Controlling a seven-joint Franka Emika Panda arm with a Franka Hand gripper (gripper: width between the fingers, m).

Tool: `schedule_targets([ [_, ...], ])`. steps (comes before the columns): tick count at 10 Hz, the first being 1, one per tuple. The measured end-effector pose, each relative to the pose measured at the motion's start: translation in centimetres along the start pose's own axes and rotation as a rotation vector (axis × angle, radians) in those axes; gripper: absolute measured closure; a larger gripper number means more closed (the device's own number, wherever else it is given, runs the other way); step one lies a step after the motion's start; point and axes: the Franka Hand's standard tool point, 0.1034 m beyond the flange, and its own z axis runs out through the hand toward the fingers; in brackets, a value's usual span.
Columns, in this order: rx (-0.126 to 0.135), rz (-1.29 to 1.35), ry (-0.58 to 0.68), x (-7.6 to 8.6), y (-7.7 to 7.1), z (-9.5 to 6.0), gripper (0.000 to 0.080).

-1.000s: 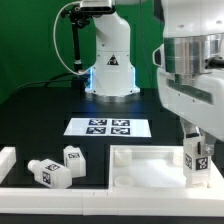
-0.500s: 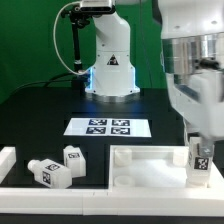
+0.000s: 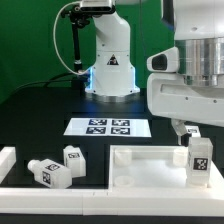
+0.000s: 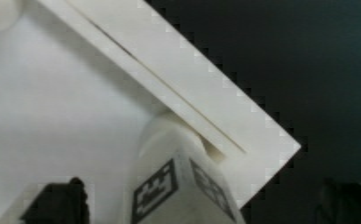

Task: Assemble one leg

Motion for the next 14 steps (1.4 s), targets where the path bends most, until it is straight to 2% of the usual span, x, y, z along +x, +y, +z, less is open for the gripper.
schedule_targets([
  [2, -0.009, -0.157, 0.006, 0.18, 0.16, 0.00, 0.0150],
  [5, -0.055, -0.658, 0.007, 0.49, 0.31, 0.76, 0.0150],
  [8, -0.055, -0.615, 0.008, 0.53, 0.36, 0.78, 0.0177],
  [10, -0.053, -0.482, 0.011, 0.53, 0.36, 0.79, 0.0511],
  [12, -0.053, -0.332, 0.016, 0.66, 0.47, 0.80, 0.0511],
  [14, -0.050, -0.008, 0.023, 0.67, 0.46, 0.93, 0.0511],
])
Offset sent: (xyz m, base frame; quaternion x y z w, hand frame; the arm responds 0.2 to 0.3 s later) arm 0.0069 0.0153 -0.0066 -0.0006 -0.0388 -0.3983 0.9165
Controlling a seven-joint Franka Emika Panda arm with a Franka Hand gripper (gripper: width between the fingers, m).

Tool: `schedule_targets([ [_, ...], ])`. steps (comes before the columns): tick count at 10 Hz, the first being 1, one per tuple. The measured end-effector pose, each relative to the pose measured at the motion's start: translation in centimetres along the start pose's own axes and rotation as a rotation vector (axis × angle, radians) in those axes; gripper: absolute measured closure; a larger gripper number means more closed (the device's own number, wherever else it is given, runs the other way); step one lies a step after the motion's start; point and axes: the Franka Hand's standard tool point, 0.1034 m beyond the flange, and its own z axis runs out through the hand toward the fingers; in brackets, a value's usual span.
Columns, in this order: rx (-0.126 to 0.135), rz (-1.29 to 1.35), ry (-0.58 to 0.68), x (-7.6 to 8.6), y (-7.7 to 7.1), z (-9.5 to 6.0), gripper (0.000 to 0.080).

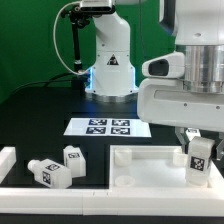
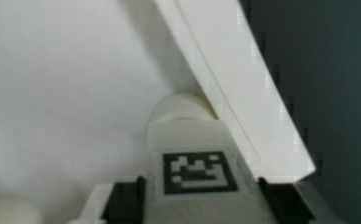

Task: Assemble one leg

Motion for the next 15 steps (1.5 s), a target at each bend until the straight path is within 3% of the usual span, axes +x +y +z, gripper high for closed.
schedule_targets([
  [1, 0.002, 0.164, 0.001, 0.02, -0.01, 0.04, 0.0511],
  [5, 0.082, 0.756, -0.022, 0.06, -0.13, 0.23, 0.0511],
  [6, 0.080, 0.754, -0.023, 0.02, -0.15, 0.23, 0.0511],
  [7, 0.080, 0.735, -0.022, 0.02, -0.15, 0.23, 0.0511],
  [8, 0.078, 0.686, -0.017, 0.09, -0.05, 0.33, 0.0429],
  [9, 0.071, 0.441, 0.000, 0.44, 0.30, 0.46, 0.0293],
  [10, 0.060, 0.238, 0.002, 0.36, 0.48, 0.55, 0.0293],
  [11, 0.043, 0.115, -0.003, -0.03, 0.56, 0.66, 0.0180],
  [15, 0.035, -0.116, 0.013, 0.26, 0.68, 0.62, 0.0151],
])
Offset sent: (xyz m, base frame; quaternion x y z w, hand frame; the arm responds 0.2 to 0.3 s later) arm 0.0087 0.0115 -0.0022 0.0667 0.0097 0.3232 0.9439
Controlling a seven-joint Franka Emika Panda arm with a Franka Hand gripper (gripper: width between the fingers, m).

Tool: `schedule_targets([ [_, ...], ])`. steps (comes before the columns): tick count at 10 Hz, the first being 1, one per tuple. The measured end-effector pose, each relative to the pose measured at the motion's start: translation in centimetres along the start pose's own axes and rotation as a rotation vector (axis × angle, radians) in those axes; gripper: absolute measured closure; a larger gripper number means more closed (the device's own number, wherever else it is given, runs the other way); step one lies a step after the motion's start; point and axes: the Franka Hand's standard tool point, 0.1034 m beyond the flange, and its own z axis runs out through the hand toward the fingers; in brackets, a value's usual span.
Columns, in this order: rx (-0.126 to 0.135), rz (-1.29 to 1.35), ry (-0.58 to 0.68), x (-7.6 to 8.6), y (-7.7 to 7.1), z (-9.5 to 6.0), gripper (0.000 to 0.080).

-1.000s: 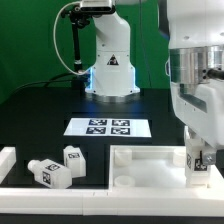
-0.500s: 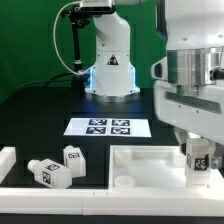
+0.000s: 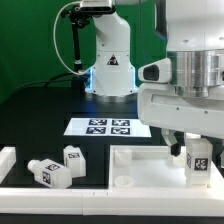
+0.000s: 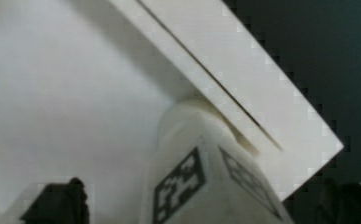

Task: Assemble one leg

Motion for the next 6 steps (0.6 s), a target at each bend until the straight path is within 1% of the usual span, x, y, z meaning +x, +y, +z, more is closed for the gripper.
schedule_targets([
  [1, -0.016, -0.234, 0.013, 0.05, -0.29, -0.10, 0.0151],
  [2, -0.015, -0.350, 0.013, 0.06, -0.42, 0.00, 0.0151],
  [3, -0.016, -0.308, 0.013, 0.09, -0.36, 0.00, 0.0151],
  [4, -0.016, -0.308, 0.013, 0.10, -0.35, 0.00, 0.0288],
  [5, -0.013, -0.255, 0.013, 0.07, -0.37, 0.01, 0.0288],
  [6, -0.013, -0.175, 0.013, 0.07, -0.38, 0.01, 0.0471],
])
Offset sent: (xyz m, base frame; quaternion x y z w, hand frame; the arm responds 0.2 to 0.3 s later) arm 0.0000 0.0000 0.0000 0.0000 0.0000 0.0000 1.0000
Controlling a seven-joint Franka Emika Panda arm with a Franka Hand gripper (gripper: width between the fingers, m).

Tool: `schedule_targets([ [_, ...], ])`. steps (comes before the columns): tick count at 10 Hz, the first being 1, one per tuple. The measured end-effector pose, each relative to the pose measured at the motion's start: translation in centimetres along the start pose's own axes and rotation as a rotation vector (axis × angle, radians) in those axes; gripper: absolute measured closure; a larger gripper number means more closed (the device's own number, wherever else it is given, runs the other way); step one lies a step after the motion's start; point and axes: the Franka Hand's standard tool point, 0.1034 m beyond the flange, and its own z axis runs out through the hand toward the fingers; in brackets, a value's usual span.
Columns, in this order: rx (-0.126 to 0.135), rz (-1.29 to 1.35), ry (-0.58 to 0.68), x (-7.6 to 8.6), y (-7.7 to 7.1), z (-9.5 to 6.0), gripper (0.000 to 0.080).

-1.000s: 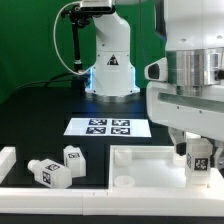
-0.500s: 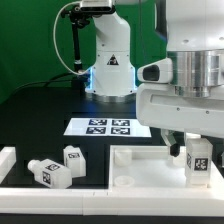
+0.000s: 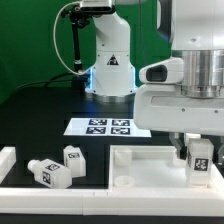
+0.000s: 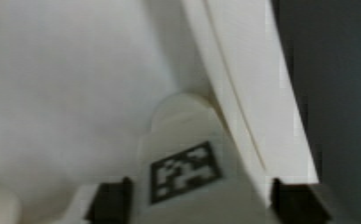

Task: Assemble one leg

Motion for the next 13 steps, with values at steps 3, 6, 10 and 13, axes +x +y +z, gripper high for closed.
schedule_targets([
  [3, 0.000, 0.198, -0.001, -0.04, -0.03, 0.02, 0.0515],
  [6, 0.017, 0.621, -0.026, 0.26, 0.15, 0.07, 0.0515],
  [10, 0.057, 1.269, -0.063, 0.23, -0.21, 0.27, 0.0515],
  [13, 0.056, 0.939, -0.046, 0.09, 0.22, 0.41, 0.0320],
])
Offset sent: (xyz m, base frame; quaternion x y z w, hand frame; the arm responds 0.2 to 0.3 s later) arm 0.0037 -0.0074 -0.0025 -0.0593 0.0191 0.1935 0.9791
